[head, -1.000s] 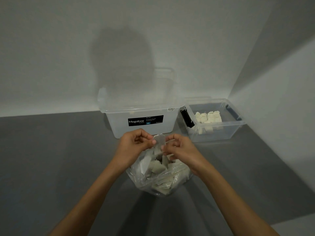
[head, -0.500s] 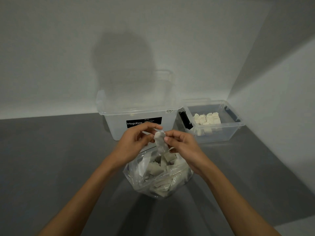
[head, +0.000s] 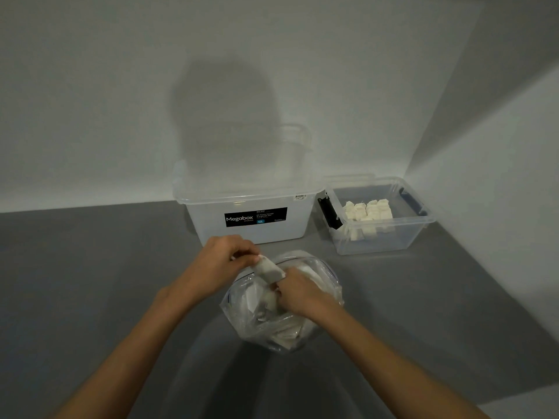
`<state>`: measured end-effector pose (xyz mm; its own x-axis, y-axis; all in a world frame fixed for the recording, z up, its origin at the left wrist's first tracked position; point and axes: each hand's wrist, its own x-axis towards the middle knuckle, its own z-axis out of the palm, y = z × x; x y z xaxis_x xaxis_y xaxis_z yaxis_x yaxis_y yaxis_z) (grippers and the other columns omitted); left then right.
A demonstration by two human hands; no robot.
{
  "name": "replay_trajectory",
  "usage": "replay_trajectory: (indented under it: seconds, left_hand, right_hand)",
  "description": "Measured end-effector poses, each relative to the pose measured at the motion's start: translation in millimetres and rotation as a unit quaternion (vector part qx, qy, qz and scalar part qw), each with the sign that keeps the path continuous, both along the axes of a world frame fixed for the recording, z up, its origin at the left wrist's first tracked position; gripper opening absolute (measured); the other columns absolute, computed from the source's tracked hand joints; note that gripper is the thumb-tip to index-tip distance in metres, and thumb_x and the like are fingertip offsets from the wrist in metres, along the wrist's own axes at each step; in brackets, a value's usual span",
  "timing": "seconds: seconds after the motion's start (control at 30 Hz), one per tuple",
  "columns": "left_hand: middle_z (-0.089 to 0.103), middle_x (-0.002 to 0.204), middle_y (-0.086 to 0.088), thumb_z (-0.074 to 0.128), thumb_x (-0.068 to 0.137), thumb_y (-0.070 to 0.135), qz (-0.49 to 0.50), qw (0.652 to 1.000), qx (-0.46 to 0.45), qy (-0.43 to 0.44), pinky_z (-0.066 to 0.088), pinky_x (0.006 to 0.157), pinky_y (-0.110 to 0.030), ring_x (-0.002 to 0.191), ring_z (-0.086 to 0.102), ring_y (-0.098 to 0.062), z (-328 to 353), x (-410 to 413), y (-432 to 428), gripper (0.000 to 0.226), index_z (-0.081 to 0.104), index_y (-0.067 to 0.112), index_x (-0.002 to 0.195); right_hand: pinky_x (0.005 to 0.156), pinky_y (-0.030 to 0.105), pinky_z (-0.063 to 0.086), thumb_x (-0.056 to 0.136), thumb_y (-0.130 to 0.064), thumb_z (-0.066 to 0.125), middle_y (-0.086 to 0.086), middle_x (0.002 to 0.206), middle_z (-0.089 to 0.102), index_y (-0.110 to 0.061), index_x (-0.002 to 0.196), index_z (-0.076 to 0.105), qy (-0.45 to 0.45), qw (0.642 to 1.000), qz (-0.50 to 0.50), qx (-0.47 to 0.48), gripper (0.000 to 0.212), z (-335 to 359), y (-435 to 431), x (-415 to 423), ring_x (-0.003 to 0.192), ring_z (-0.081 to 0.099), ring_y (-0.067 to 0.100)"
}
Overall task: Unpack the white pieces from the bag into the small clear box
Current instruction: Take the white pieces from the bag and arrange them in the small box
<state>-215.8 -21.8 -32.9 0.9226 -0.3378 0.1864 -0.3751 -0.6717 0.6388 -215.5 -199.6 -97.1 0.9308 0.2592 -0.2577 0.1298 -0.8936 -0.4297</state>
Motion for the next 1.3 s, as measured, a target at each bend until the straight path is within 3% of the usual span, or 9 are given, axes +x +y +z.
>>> replay_trajectory:
  seconds: [0.17, 0.33, 0.5, 0.6, 0.77, 0.83, 1.07, 1.17, 1.3]
  left_hand:
    - [0.07, 0.073, 0.002, 0.068, 0.085, 0.014, 0.047, 0.998, -0.021, 0.023, 0.045, 0.067, -0.011, 0.074, 0.062, -0.008, 0, -7, 4, 0.01, 0.068, 0.019, 0.094]
    - [0.068, 0.072, 0.001, 0.06, 0.087, 0.007, 0.059, 0.997, -0.032, 0.024, 0.045, 0.062, -0.013, 0.068, 0.062, -0.009, 3, -11, 9, 0.014, 0.061, 0.021, 0.087]
    - [0.07, 0.082, 0.007, 0.058, 0.089, 0.005, 0.033, 0.999, -0.013, 0.033, 0.053, 0.07, -0.02, 0.073, 0.064, -0.007, 9, -9, 8, 0.026, 0.072, 0.025, 0.08]
    - [0.069, 0.079, 0.01, 0.059, 0.086, 0.003, 0.038, 0.998, -0.026, 0.03, 0.054, 0.072, -0.025, 0.074, 0.064, -0.012, 10, -8, 2, 0.027, 0.073, 0.026, 0.078]
    - [0.072, 0.084, 0.012, 0.069, 0.083, 0.033, 0.016, 0.994, -0.085, 0.064, 0.053, 0.074, -0.02, 0.081, 0.065, 0.0, 16, -10, -16, 0.009, 0.075, 0.027, 0.086]
    - [0.073, 0.084, 0.008, 0.072, 0.075, 0.048, -0.008, 0.987, -0.118, 0.11, 0.054, 0.075, -0.021, 0.081, 0.067, -0.004, 17, -13, -25, 0.024, 0.075, 0.027, 0.087]
    - [0.07, 0.086, -0.021, 0.07, 0.083, 0.02, -0.015, 0.946, -0.271, 0.177, 0.055, 0.078, -0.033, 0.078, 0.066, -0.026, 19, -8, -43, 0.02, 0.072, 0.001, 0.09]
    - [0.07, 0.081, -0.015, 0.069, 0.083, 0.014, -0.005, 0.937, -0.31, 0.163, 0.055, 0.076, -0.025, 0.076, 0.065, -0.018, 27, -2, -48, 0.019, 0.071, -0.003, 0.089]
    - [0.071, 0.084, -0.015, 0.07, 0.083, 0.019, -0.025, 0.942, -0.3, 0.146, 0.055, 0.08, -0.032, 0.079, 0.066, -0.021, 37, 10, -61, 0.02, 0.072, 0.0, 0.088]
  right_hand:
    - [0.071, 0.032, 0.05, 0.083, -0.004, 0.06, 0.009, 0.094, 0.063, -0.009, 0.092, 0.064, -0.066, 0.993, 0.069, -0.067, 0.012, -1, -1, 1, 0.086, 0.061, 0.026]
    - [0.055, 0.021, 0.041, 0.078, -0.01, 0.062, -0.005, 0.066, 0.055, -0.012, 0.076, 0.061, -0.024, 0.995, 0.022, 0.093, 0.003, 28, -23, 4, 0.067, 0.057, 0.016]
    - [0.057, 0.019, 0.042, 0.085, -0.011, 0.063, -0.007, 0.061, 0.062, -0.02, 0.079, 0.065, 0.028, 0.962, -0.045, 0.269, 0.01, 73, -40, 0, 0.054, 0.054, 0.004]
    - [0.063, 0.017, 0.046, 0.089, -0.009, 0.061, -0.006, 0.071, 0.067, -0.016, 0.089, 0.07, 0.043, 0.946, -0.052, 0.317, 0.012, 89, -48, 4, 0.063, 0.059, 0.0]
    - [0.065, 0.028, 0.054, 0.089, -0.02, 0.066, 0.006, 0.082, 0.067, -0.02, 0.095, 0.074, 0.048, 0.967, 0.049, 0.246, 0.01, 110, -56, 9, 0.073, 0.061, 0.013]
    - [0.062, 0.028, 0.055, 0.086, -0.022, 0.071, 0.008, 0.075, 0.062, -0.02, 0.096, 0.073, 0.037, 0.972, 0.09, 0.214, 0.01, 119, -53, 10, 0.068, 0.058, 0.012]
    - [0.061, 0.024, 0.052, 0.091, -0.021, 0.064, 0.002, 0.068, 0.064, -0.012, 0.094, 0.067, -0.005, 0.946, -0.001, 0.324, 0.01, 139, -58, 15, 0.062, 0.062, 0.011]
    - [0.063, 0.024, 0.051, 0.089, -0.022, 0.066, 0.0, 0.072, 0.068, -0.008, 0.093, 0.068, -0.019, 0.94, -0.04, 0.34, 0.015, 147, -71, 12, 0.063, 0.064, 0.01]
    - [0.063, 0.027, 0.05, 0.085, -0.018, 0.07, -0.002, 0.065, 0.069, -0.01, 0.086, 0.071, -0.059, 0.944, -0.055, 0.32, 0.008, 153, -84, 13, 0.063, 0.064, 0.01]
